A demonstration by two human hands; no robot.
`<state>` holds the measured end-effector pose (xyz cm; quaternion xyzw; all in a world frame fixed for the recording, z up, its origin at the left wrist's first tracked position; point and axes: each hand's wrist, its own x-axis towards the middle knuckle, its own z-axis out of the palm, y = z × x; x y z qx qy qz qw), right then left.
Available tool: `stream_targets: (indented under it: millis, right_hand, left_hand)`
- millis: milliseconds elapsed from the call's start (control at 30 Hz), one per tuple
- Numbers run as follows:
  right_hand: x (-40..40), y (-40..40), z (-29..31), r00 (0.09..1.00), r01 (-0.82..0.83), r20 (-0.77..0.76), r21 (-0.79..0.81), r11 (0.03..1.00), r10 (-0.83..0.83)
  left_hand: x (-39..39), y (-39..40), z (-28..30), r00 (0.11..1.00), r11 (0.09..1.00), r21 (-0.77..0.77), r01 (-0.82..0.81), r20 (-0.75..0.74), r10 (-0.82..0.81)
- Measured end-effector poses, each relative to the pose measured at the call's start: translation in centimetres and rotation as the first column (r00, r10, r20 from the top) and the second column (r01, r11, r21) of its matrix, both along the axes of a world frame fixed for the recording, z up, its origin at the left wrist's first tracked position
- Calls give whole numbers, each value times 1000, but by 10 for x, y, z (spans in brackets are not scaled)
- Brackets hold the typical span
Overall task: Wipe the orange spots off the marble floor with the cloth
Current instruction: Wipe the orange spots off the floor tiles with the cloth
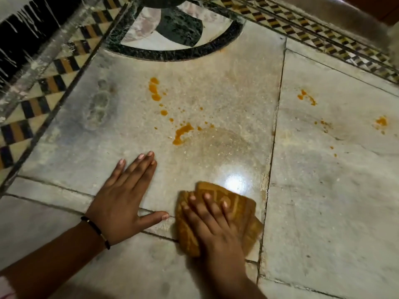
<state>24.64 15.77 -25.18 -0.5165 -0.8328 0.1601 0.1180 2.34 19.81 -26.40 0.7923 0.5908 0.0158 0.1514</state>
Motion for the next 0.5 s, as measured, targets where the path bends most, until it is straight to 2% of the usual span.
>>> stream_targets:
  millis: [67, 167, 200, 233, 300, 367, 433, 500]
  right_hand:
    - [-12, 40, -5, 1000, -3, 16, 27, 1000, 2]
    - [-13, 95, -9, 960, 275, -46, -12, 961, -275]
    - [-15, 97, -8, 956, 287, -57, -38, 957, -288]
    - [-14, 89, -8, 973, 225, -47, -30, 974, -227]
    - [-2, 52, -4, 1000, -21, -2, 5, 1000, 21]
    - [34, 13, 0, 980, -195, 35, -4, 981, 195]
    - [79, 3, 2, 981, -189, 44, 4, 982, 189]
    - [110, 17, 2, 998, -37, 43, -25, 999, 38]
  left_hand:
    - [0, 1, -1, 1000, 1000, 3, 2, -10, -2]
    - [0, 0, 0, 1000, 1000, -1, 5, -16, -5]
    - [0, 0, 0, 1000, 1000, -3, 3, -10, -3]
    - [0, 1, 1, 1000, 1000, -4, 5, -5, -5]
    - [0, 1, 2, 1000, 1000, -6, 9, 0, -9]
    - [-1, 0, 1, 1000, 1000, -7, 4, 2, -4]
    - [-1, 1, 0, 1000, 1000, -6, 8, 4, -8]
    - [-1, 0, 0, 1000, 1000, -6, 4, 5, -4]
